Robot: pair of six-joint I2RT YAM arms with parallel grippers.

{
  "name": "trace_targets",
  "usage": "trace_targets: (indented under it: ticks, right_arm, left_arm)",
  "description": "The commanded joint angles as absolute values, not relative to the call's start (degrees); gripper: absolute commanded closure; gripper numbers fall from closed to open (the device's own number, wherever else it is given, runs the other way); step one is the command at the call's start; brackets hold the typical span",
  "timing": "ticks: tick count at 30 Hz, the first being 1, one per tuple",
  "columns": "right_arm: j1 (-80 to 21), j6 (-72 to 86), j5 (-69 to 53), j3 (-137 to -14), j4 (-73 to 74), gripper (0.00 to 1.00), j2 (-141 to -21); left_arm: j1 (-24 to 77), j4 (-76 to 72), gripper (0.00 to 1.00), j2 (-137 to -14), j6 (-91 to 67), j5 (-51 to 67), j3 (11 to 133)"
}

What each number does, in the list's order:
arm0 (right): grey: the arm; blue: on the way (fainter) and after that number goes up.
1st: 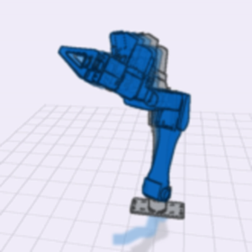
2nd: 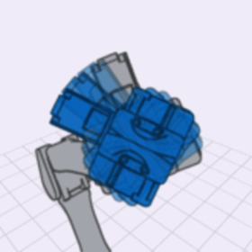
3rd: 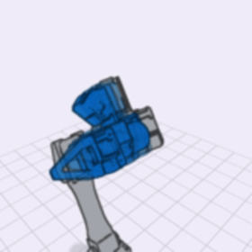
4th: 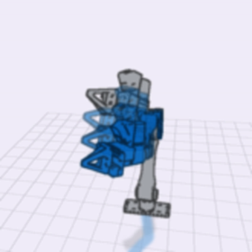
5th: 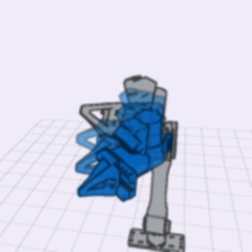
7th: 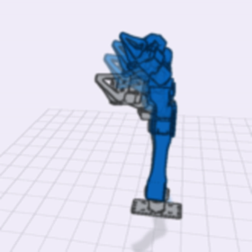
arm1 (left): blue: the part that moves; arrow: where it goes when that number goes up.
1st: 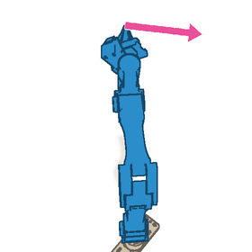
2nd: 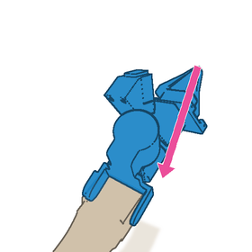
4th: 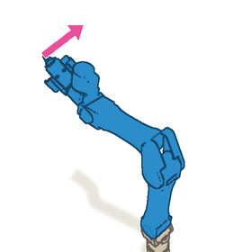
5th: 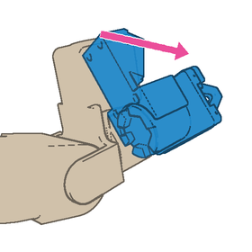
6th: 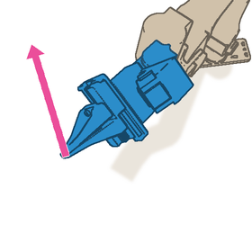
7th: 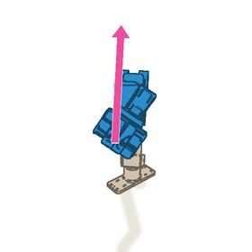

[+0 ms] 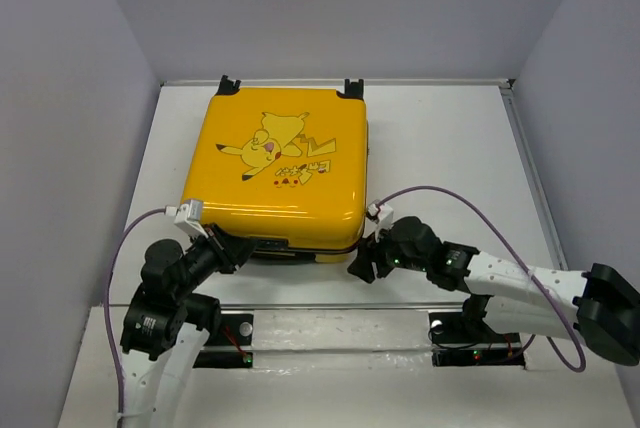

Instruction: Pack the luggage

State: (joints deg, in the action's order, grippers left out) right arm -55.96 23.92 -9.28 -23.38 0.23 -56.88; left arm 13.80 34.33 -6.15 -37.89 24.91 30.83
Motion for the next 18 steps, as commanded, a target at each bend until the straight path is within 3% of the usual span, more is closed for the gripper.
trace_targets:
  ticks: [1, 9, 15, 18]
  right_arm:
    - [-56.4, 21.5, 3.0, -23.2, -15.0, 0.36, -59.6]
    - [-54.5, 19.2, 8.2, -26.6, -20.8, 0.38, -62.6]
    - [-43.8, 16.3, -5.9, -30.5, -24.7, 0.51, -63.9]
    - [-36.5, 15.6, -15.7, -33.0, -24.9, 0.54, -64.4]
  left_arm:
    - [14.2, 27.6, 0.79, -7.3, -36.9, 26.4, 28.0]
    - [13.6, 16.1, 0.77, -14.8, -37.9, 26.6, 25.1]
    - [16.0, 5.8, 0.77, -22.9, -39.7, 25.5, 25.0]
    - [23.8, -0.1, 0.77, -28.7, -42.0, 19.0, 26.0]
